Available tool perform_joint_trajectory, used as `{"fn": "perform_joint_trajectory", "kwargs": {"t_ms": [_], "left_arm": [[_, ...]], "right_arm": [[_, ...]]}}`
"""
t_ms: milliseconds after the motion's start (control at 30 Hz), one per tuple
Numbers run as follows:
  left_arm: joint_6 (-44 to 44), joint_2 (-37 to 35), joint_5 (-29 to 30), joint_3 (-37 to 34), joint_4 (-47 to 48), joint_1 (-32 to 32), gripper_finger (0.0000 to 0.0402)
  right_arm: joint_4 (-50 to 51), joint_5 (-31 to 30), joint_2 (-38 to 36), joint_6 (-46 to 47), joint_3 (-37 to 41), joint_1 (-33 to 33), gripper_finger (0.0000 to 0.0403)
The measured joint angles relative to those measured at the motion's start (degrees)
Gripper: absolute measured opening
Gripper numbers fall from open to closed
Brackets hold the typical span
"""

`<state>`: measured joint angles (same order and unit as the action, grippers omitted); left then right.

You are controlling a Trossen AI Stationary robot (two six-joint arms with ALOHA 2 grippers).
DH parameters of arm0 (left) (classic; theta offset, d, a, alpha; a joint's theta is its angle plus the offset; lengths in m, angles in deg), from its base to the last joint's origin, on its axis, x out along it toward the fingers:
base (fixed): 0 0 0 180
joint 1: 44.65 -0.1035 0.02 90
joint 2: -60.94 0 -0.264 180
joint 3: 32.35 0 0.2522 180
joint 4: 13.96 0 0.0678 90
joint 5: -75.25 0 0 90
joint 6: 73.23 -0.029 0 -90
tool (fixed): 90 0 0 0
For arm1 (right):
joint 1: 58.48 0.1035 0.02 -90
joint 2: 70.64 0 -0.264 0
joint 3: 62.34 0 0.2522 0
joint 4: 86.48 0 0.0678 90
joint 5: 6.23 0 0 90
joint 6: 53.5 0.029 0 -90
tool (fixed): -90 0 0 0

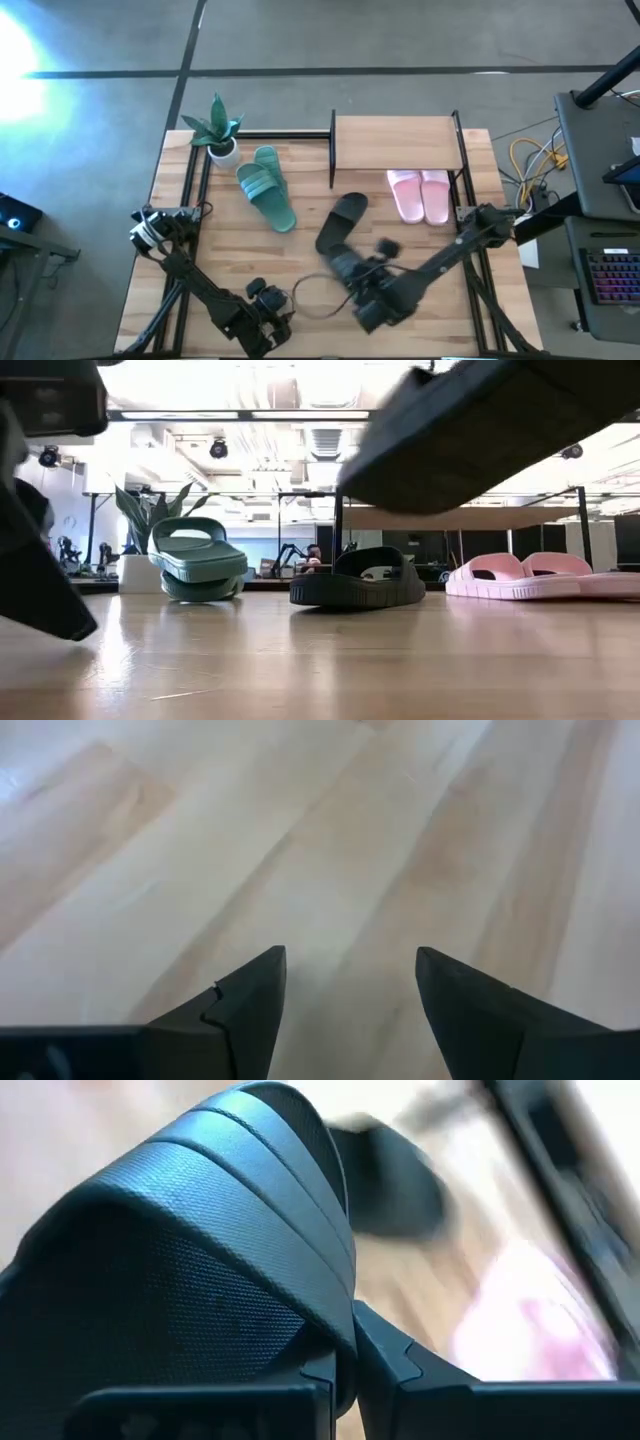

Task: Pick and place slides into the shelf
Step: Put the black slide under the shelf

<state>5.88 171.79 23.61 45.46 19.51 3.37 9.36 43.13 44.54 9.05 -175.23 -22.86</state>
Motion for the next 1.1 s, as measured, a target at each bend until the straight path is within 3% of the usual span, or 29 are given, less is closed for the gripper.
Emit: {"fn": "perform_joint_trajectory", "kwargs": {"t_ms": [67, 100, 200, 300, 500, 767, 900, 1100], "left_arm": [[0.0, 0.0, 0.01, 0.0, 0.17, -0.23, 0.021], [0.0, -0.02, -0.02, 0.0, 0.2, -0.36, 0.021], [-0.02, -0.09, -0.17, -0.04, 0.17, -1.04, 0.021], [-1.68, -0.19, -0.48, -0.04, -0.03, -2.14, 0.021], [-8.14, -1.09, -3.77, -0.02, -0.27, -5.39, 0.021], [-18.68, -1.49, -6.65, -0.69, -0.42, -12.23, 0.021], [-23.15, -1.49, -7.36, -1.0, -0.48, -15.43, 0.021], [-28.39, -1.86, -10.45, -2.94, -3.97, -20.06, 0.021]], "right_arm": [[8.88, 0.2, -1.13, 11.72, 0.25, 1.27, 0.0012], [8.48, 0.17, -1.93, 14.24, 1.41, 1.51, 0.0012], [4.75, 1.6, -4.65, 15.23, 6.66, 0.6, 0.0012], [8.33, 7.26, -3.99, 17.79, 11.73, -2.77, 0.0012], [4.86, 13.77, -5.21, 24.48, 23.55, -10.3, 0.0013], [-10.78, 9.42, -5.4, 12.94, 25.6, -16.29, 0.0013], [-11.98, 6.07, -4.19, 9.89, 24.84, -18.87, 0.0013], [-11.86, 5.77, -3.48, 6.79, 25.03, -21.04, 0.0013]]}}
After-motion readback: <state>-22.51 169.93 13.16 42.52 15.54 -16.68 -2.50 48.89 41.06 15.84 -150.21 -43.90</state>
